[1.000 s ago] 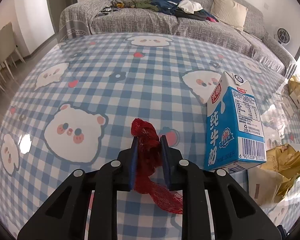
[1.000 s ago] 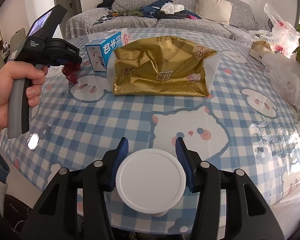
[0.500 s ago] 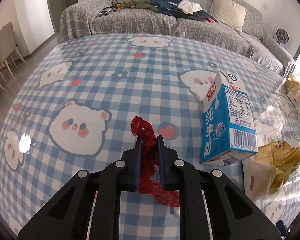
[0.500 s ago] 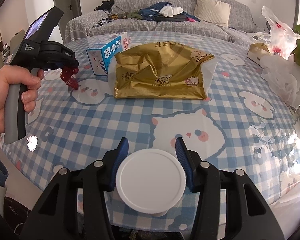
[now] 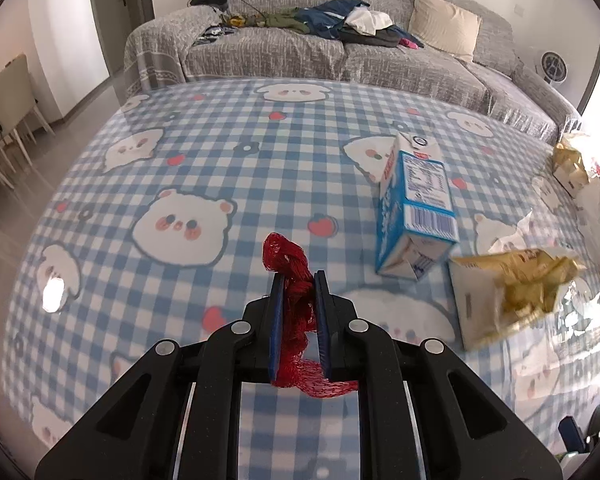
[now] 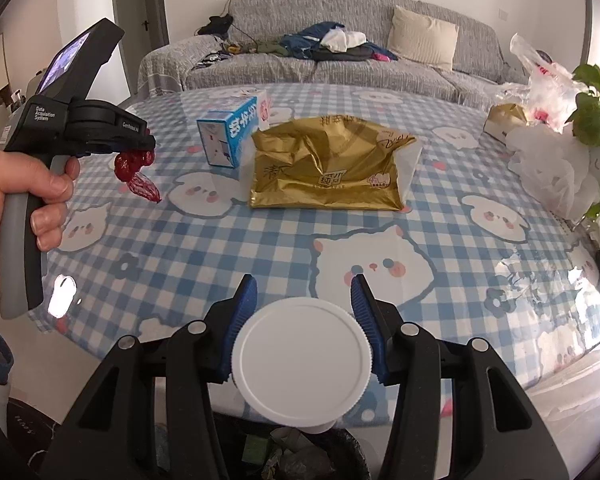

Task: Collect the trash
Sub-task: 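Carry the red mesh net and white cup off the table to the bin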

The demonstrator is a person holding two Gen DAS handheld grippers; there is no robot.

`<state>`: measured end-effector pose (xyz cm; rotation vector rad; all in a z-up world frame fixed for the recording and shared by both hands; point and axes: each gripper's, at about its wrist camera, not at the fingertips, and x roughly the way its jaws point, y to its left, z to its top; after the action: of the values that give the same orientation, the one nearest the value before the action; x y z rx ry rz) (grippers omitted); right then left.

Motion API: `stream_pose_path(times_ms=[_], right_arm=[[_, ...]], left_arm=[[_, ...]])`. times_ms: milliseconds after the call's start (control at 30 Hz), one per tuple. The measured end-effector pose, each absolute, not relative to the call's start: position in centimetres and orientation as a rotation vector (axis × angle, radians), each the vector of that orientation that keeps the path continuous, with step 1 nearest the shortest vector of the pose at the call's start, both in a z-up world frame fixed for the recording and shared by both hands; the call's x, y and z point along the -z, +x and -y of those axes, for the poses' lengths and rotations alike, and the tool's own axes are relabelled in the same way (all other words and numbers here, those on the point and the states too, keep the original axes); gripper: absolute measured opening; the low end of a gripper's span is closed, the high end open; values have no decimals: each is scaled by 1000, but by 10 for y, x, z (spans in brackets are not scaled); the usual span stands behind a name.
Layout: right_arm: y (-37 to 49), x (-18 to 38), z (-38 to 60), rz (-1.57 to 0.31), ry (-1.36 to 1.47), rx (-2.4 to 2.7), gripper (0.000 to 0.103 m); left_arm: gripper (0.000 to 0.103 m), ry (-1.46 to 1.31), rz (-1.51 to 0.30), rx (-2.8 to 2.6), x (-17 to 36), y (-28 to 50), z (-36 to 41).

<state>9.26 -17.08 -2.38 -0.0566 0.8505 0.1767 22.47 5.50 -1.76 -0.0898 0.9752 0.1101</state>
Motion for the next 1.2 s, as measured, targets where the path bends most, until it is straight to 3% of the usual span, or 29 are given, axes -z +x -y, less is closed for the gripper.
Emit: stream_pose_path(times_ms=[1200], right_arm=[[-27, 5, 170, -782, -32, -187, 47]], left_arm=[[13, -112, -985, -74, 10, 29, -46]])
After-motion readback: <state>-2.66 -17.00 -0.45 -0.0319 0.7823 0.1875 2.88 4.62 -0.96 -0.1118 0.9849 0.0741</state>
